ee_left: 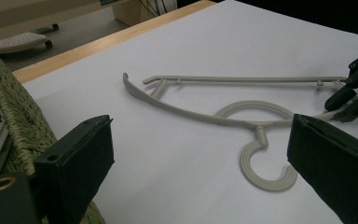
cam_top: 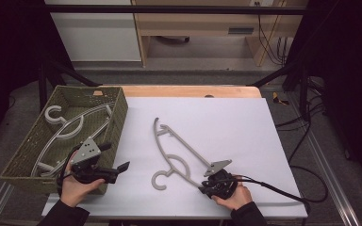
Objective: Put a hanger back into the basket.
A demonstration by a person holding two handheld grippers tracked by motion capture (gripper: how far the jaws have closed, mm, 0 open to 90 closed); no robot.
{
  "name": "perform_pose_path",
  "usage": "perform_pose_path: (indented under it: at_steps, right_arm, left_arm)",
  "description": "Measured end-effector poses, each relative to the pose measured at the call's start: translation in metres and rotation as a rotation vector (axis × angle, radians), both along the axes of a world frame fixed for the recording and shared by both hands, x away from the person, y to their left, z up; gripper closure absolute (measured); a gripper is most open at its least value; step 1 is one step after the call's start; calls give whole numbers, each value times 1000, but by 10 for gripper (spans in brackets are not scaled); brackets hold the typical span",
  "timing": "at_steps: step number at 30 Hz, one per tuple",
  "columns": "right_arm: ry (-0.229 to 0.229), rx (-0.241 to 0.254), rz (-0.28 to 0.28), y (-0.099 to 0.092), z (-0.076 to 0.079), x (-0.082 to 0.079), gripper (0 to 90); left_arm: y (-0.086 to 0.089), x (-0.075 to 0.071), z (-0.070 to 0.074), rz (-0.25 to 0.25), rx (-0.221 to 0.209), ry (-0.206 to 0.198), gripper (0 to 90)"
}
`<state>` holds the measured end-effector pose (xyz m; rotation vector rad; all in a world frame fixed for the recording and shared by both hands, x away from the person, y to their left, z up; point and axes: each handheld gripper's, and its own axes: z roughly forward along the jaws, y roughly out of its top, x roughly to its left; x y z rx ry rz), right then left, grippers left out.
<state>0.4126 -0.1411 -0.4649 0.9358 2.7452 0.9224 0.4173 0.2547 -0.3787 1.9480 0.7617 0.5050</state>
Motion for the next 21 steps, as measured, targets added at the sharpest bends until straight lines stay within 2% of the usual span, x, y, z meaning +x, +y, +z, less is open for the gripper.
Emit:
perform_pose_path:
  at_steps: [4,10,14,18,19,21]
  right_arm:
    - [4,-31,14,-6,1,-5,725]
    - [4,-75,23,-2,2,-4,774]
    - [8,-103,56,0,4,-2,799]
    - [2,-111,108,-1,5,2,828]
    - [18,-93,84,-1,5,3,830]
    - [17,-77,82,-3,5,6,831]
  left_arm:
    - [-1,0,0,-3,2,1,65]
    - [-4,0,-1,-9,8,4,65]
    - [-5,0,-1,-11,13,5,65]
    - [-5,0,-1,-15,14,4,65]
    - [-4,0,-1,-14,12,4,65]
    - [-4,0,-1,-14,11,4,65]
